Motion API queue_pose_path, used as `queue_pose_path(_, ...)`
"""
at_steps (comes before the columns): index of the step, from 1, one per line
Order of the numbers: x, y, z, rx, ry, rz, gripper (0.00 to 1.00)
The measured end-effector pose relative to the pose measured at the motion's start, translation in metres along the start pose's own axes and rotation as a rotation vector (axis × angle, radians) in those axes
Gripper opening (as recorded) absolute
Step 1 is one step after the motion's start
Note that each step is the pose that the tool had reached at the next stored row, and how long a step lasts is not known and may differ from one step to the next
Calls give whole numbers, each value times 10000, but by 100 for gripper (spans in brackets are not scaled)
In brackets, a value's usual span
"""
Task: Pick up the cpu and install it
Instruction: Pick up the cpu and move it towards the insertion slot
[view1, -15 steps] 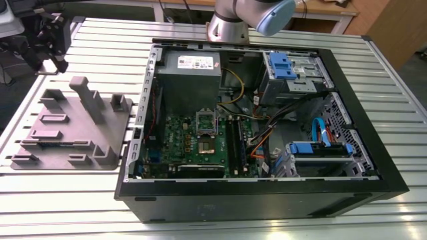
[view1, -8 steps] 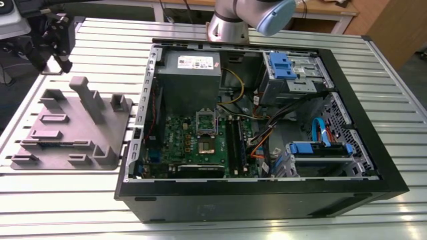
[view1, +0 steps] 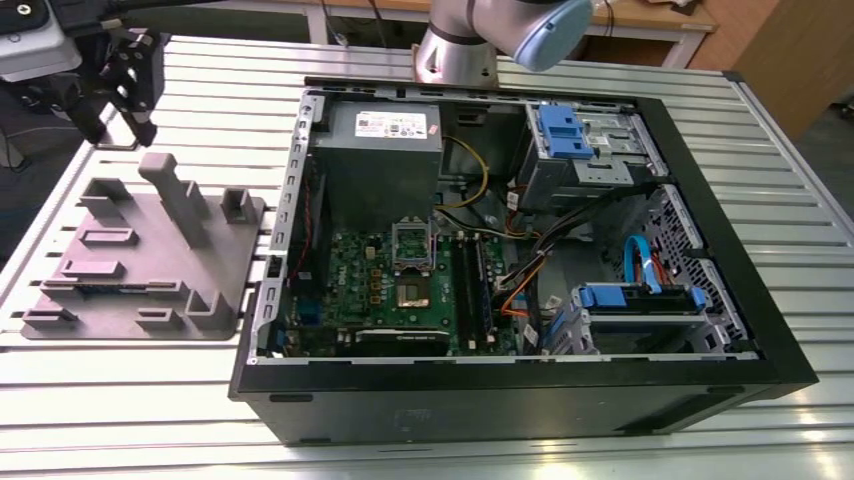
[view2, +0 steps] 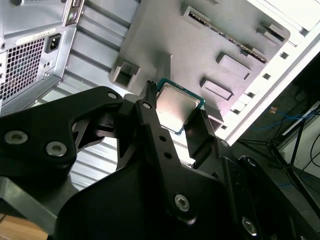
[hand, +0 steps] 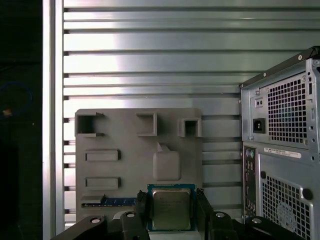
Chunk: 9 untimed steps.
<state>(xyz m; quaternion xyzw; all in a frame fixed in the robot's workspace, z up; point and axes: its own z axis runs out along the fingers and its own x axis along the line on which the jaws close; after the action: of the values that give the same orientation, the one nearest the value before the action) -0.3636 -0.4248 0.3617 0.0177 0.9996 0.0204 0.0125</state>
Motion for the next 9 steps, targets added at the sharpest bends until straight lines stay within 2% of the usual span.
queue_pose_path(9, -146, 5, 8, 1, 1, -1, 47)
